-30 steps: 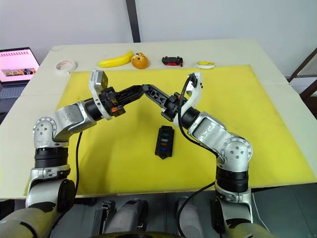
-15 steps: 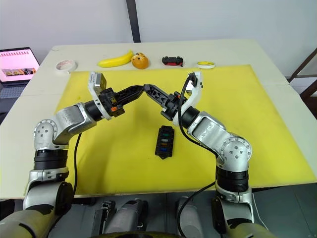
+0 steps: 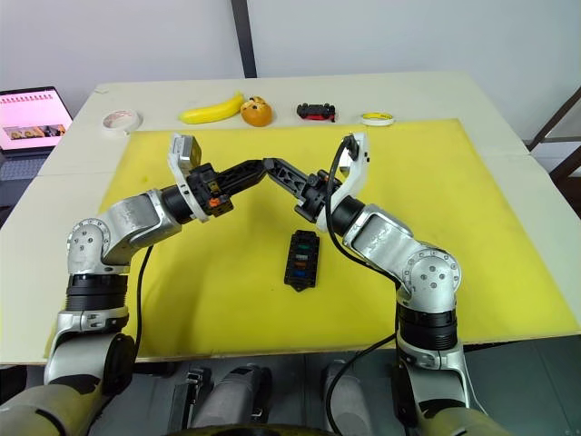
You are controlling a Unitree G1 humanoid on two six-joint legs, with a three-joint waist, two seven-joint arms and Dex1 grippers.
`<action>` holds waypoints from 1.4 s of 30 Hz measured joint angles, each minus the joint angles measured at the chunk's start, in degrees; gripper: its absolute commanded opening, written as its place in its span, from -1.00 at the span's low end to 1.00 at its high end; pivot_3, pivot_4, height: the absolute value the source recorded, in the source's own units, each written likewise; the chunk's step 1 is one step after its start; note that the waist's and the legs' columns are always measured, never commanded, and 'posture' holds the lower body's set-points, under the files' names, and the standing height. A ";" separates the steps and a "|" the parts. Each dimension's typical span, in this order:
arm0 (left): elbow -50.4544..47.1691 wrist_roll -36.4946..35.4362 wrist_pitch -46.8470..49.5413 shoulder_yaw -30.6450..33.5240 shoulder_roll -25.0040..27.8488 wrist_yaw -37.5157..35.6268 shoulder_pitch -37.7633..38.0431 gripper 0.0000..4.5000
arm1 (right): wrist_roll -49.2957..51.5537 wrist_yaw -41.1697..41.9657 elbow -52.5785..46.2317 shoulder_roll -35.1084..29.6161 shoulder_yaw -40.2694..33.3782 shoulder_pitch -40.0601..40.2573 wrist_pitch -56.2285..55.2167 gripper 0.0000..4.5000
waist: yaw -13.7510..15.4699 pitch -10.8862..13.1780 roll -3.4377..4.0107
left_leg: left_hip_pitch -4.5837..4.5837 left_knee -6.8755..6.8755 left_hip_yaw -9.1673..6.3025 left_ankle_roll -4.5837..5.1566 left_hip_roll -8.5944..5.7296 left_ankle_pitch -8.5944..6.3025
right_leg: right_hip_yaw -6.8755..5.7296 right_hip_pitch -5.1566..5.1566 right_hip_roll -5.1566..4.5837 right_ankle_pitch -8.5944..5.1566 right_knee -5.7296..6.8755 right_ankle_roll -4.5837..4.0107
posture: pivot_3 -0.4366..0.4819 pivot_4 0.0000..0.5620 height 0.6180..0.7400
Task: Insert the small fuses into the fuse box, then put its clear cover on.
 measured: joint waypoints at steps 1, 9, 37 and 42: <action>-0.02 -0.18 -0.01 0.00 0.00 -0.16 -0.01 -1.00 | -0.02 -0.03 0.04 -0.09 0.06 0.01 0.00 -0.65 | 0.00 0.00 0.00 | 0.00 0.00 0.00 0.00 0.00 0.00 | 0.00 0.00 0.00 0.00 0.00 0.00 | -0.05 -0.47 1.00; -0.12 -0.34 -0.28 0.02 0.07 -1.02 -0.02 -1.00 | 0.36 -0.08 0.39 -0.35 -0.07 -0.02 -0.31 -0.99 | 0.00 0.00 0.00 | -0.01 0.01 0.00 0.00 0.00 0.00 | 0.00 0.00 0.00 0.00 0.00 0.00 | -0.05 -0.47 1.00; -12.51 44.72 -2.36 -16.13 27.51 -56.46 -3.45 0.97 | 7.62 8.88 -3.36 -27.40 -0.10 -3.29 9.72 -1.00 | 0.03 0.08 0.13 | -0.03 -0.03 0.10 0.26 0.05 -0.13 | -0.03 0.10 0.09 -0.01 -0.19 -0.02 | -0.05 -0.47 1.00; -13.24 70.76 -27.62 -28.18 27.62 -74.58 -0.35 0.97 | -4.79 22.84 -7.15 -39.26 5.90 -7.19 15.70 -1.00 | 0.11 0.13 0.20 | -0.07 -0.04 0.12 0.38 0.12 -0.20 | -0.06 0.11 0.08 -0.01 -0.35 -0.02 | -0.05 -0.47 1.00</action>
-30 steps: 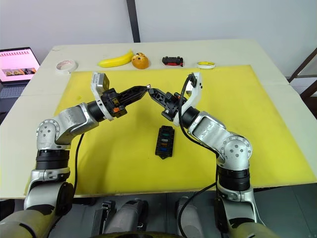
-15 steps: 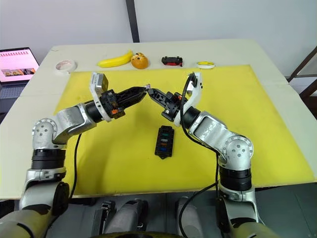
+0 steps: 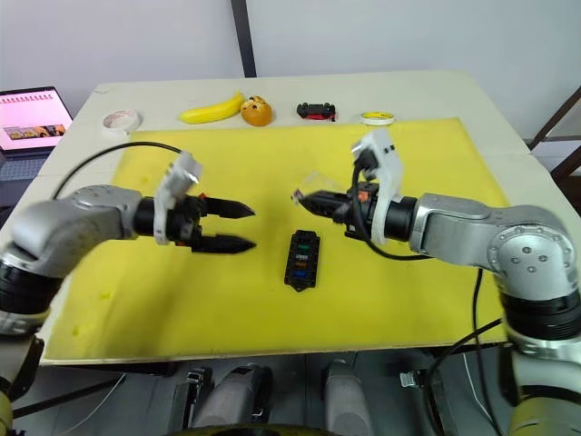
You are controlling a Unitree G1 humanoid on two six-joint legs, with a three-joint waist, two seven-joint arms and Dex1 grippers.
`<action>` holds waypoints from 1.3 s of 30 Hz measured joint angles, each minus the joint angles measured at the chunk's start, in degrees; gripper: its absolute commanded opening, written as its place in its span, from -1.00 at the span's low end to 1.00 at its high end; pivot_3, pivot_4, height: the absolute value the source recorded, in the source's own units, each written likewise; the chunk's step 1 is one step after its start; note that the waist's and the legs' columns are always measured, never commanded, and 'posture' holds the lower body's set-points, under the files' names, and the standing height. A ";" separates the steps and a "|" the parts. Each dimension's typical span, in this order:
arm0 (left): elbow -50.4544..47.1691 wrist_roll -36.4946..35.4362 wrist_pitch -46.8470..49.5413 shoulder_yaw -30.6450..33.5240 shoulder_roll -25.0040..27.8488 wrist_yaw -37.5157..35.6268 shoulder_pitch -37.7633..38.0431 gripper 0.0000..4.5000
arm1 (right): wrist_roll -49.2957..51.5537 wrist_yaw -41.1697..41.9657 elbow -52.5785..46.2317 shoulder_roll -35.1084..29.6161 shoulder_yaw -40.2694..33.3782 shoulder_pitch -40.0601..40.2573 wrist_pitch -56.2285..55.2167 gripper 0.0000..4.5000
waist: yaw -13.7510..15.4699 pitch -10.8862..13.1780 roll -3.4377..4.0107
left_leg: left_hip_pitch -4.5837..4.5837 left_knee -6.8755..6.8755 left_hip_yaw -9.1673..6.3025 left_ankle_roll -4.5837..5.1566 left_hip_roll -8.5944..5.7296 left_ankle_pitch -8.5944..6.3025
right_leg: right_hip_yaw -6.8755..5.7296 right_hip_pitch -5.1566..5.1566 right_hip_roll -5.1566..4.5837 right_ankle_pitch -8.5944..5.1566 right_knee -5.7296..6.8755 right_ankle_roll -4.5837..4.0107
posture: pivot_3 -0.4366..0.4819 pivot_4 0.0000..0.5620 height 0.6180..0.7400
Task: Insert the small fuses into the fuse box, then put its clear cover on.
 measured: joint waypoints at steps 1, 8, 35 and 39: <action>0.84 3.85 -3.64 -1.50 -1.16 -1.58 0.17 0.97 | -3.72 3.08 -0.69 -1.14 1.59 -0.65 0.01 -1.00 | 0.05 0.01 -0.01 | -0.03 0.01 -0.02 0.04 0.01 -0.02 | -0.02 0.00 -0.01 0.00 -0.02 0.00 | -0.05 -0.47 1.00; 6.07 16.78 -15.29 -3.11 -8.92 -3.61 0.12 0.97 | -31.48 22.85 -3.17 -6.73 16.84 -2.60 -7.45 -1.00 | 0.16 0.03 -0.04 | -0.14 0.18 0.00 0.15 -0.08 -0.09 | -0.08 -0.02 -0.12 0.03 -0.04 0.05 | -0.05 -0.47 1.00; 7.57 25.52 -18.28 -2.84 -15.14 -4.04 0.47 0.97 | -62.52 44.38 2.78 0.28 23.66 -4.11 -18.30 -1.00 | 0.17 0.03 -0.04 | -0.13 0.20 -0.06 -0.10 -0.08 0.06 | -0.11 -0.04 -0.11 0.04 0.03 0.07 | -0.05 -0.47 1.00; 7.52 25.54 -18.21 -2.75 -15.15 -4.05 0.47 0.97 | -64.56 45.44 3.77 0.83 23.68 -4.11 -19.07 -1.00 | 0.19 0.03 -0.04 | -0.13 0.21 -0.06 -0.11 -0.09 0.06 | -0.11 -0.04 -0.11 0.04 0.04 0.07 | -0.05 -0.47 1.00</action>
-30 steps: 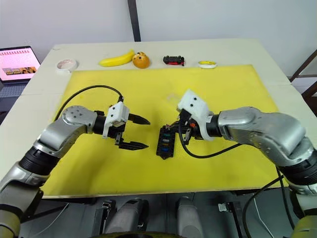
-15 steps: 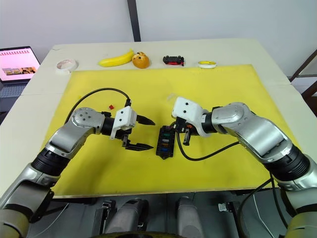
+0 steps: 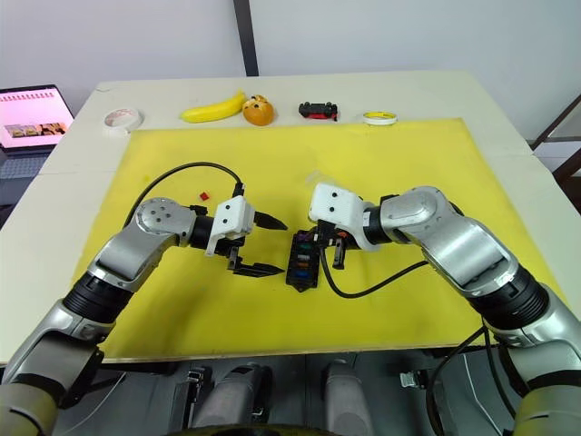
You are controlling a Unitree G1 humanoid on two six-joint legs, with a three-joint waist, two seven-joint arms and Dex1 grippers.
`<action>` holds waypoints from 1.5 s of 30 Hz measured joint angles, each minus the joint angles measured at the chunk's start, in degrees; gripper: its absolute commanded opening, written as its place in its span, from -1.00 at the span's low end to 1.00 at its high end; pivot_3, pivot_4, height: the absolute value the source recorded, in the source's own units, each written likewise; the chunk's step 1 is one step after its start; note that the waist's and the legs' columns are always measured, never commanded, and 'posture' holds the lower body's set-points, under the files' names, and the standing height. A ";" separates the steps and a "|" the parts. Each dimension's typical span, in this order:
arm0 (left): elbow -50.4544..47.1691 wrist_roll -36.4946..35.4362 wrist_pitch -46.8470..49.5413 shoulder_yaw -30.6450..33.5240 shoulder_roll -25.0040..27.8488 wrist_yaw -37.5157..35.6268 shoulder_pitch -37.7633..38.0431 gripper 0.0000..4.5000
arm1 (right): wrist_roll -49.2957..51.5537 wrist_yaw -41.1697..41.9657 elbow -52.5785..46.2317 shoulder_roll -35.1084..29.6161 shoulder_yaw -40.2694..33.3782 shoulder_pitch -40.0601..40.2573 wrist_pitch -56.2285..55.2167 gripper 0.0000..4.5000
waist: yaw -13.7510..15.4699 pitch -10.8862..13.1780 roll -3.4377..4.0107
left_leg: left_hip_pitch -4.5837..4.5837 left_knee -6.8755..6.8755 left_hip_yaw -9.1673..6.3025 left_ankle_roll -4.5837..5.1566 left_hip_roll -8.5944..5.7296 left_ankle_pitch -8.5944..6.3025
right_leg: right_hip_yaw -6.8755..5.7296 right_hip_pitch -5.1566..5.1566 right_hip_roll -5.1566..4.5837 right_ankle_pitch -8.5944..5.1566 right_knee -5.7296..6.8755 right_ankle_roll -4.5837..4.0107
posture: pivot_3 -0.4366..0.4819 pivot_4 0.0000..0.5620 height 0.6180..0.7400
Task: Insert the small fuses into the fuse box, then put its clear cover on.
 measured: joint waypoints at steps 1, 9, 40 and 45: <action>0.00 0.00 0.02 0.02 0.00 0.00 0.00 0.97 | -0.56 0.34 0.11 0.07 0.00 0.00 -0.38 -1.00 | 0.00 0.00 0.00 | 0.00 0.00 0.00 0.00 0.00 0.00 | 0.00 0.00 0.00 0.00 0.00 0.00 | -0.05 -0.47 1.00; -0.24 0.00 0.96 0.03 -0.01 0.01 0.00 0.97 | -3.12 2.49 1.04 0.61 0.00 0.00 -1.29 -1.00 | -0.01 0.00 0.00 | 0.00 0.02 0.00 -0.01 0.00 0.01 | 0.00 0.00 0.00 0.00 0.04 0.00 | -0.05 -0.47 1.00; -0.51 0.05 1.31 0.04 -0.53 0.05 0.00 0.97 | -6.07 5.34 2.04 1.90 -0.04 0.07 -1.52 -1.00 | -0.04 -0.01 0.00 | 0.00 0.07 0.00 -0.03 -0.01 0.02 | 0.00 -0.02 0.00 0.00 0.14 0.00 | -0.05 -0.47 1.00; -0.51 0.06 1.30 0.04 -0.53 0.06 0.00 0.97 | -6.08 5.48 1.96 1.99 -0.05 0.08 -0.99 -1.00 | -0.03 -0.01 0.00 | 0.00 0.08 0.00 -0.03 -0.01 0.02 | 0.00 -0.02 0.00 0.00 0.15 0.00 | -0.05 -0.47 1.00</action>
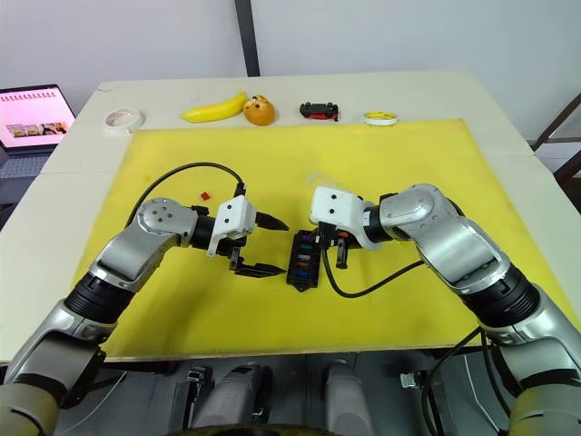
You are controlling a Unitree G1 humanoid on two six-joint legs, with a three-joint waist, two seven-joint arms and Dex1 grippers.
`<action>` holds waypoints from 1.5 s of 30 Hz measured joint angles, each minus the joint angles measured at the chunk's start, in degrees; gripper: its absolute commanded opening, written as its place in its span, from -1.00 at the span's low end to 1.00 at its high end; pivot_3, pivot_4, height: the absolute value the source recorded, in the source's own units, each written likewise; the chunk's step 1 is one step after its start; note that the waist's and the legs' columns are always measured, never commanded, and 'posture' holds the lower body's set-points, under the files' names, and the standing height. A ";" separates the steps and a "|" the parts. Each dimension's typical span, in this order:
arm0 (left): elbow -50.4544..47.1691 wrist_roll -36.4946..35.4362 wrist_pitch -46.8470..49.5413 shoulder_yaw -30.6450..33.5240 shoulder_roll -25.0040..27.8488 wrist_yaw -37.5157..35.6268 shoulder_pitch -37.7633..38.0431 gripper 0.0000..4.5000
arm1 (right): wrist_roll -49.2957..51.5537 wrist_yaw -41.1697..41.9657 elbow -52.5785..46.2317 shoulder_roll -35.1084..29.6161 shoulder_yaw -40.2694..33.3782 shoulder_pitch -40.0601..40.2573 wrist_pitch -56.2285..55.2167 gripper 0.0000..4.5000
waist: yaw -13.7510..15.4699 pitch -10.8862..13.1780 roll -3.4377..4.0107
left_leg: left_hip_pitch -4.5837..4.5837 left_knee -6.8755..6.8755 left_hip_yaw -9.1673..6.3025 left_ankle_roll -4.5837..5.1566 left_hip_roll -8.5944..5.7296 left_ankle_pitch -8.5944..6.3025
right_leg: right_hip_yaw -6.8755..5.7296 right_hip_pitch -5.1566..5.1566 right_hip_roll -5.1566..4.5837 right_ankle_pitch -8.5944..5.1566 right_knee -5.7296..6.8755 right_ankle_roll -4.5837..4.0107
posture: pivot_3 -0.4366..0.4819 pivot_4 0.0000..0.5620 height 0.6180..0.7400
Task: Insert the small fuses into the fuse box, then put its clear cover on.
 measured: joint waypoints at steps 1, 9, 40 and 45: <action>0.00 0.00 0.00 0.00 0.00 0.00 0.00 0.97 | -0.07 0.00 0.00 0.01 0.00 0.00 -0.01 -1.00 | 0.00 0.00 0.00 | 0.00 0.00 0.00 0.00 0.00 0.00 | 0.00 0.00 0.00 0.00 0.00 0.00 | -0.05 -0.47 1.00; -0.08 0.00 0.01 0.00 -0.03 0.06 0.00 0.97 | -0.90 -0.03 0.09 0.19 0.00 0.46 -0.58 -1.00 | 0.00 0.00 0.00 | 0.00 0.01 0.00 0.00 0.00 0.00 | 0.00 0.00 0.00 0.00 0.01 0.00 | -0.05 -0.47 1.00; -0.62 0.00 0.11 0.02 -0.10 0.06 -0.01 1.00 | 4.53 -0.80 -1.32 3.75 -8.53 1.34 5.18 0.66 | 0.01 -0.02 0.00 | 0.00 0.02 -0.01 -0.01 -0.01 0.00 | 0.00 0.00 -0.01 0.00 0.05 0.00 | -0.05 -0.47 1.00; -0.59 0.05 -0.08 0.03 -0.46 0.00 0.00 1.00 | 8.41 -2.87 -0.10 9.01 -16.29 8.32 0.17 0.09 | 0.19 -0.05 -0.05 | 0.01 0.04 -0.05 -0.01 -0.03 0.00 | -0.02 0.02 -0.01 0.00 0.09 0.00 | -0.05 -0.47 1.00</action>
